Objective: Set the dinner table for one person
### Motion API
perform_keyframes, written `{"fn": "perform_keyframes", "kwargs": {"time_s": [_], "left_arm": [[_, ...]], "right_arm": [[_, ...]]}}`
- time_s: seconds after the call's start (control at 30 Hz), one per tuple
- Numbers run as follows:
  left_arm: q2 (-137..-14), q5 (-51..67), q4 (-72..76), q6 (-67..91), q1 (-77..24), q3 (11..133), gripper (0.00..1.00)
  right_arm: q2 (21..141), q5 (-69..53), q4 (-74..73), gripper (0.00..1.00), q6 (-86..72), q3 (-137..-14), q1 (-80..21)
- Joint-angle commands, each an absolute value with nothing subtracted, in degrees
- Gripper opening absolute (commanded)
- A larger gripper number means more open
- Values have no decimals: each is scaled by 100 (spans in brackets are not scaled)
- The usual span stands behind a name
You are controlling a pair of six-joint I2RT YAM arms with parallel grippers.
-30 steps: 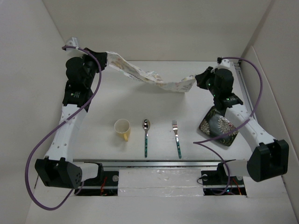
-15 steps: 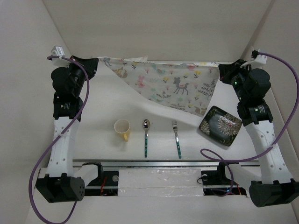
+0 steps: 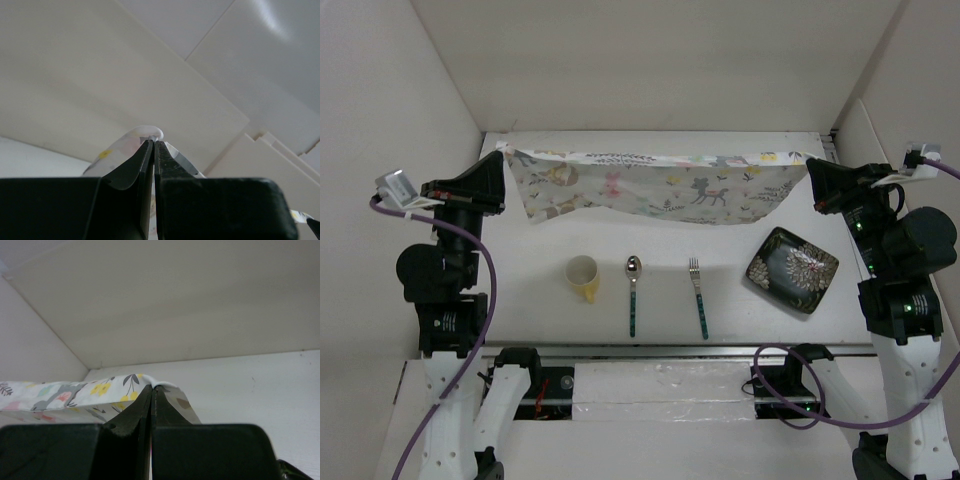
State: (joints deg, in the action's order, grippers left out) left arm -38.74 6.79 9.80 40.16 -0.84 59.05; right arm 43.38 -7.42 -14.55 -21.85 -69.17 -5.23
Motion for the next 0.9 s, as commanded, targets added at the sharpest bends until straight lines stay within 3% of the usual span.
{"fn": "perform_keyframes", "kwargs": {"time_s": [0.0, 0.17, 0.33, 0.6, 0.7, 0.77, 0.87], "left_arm": [[-3577, 115, 1170, 3762, -105, 5827, 0], [-4077, -386, 1414, 3726, -105, 5546, 0], [-5463, -238, 1740, 3955, -105, 5782, 0], [-7670, -413, 1969, 3920, 0, 6362, 0], [-8602, -448, 1942, 3771, 0, 6986, 0], [-9862, -195, 1612, 3744, 0, 8166, 0], [-10726, -36, 1190, 3718, 0, 8988, 0]], "right_arm": [[4262, -1212, -1503, 0, -2188, -6978, -475], [4947, -1187, -1101, 0, -2214, -6987, -475], [6071, -1020, -554, 0, -2294, -7206, -475], [8900, -923, 421, 0, -2329, -8145, -422], [10040, -1054, 361, 0, -2373, -8769, -370], [11119, -1107, 38, 0, -2478, -10073, -369], [11889, -1038, -339, 0, -2435, -10910, -421]]}}
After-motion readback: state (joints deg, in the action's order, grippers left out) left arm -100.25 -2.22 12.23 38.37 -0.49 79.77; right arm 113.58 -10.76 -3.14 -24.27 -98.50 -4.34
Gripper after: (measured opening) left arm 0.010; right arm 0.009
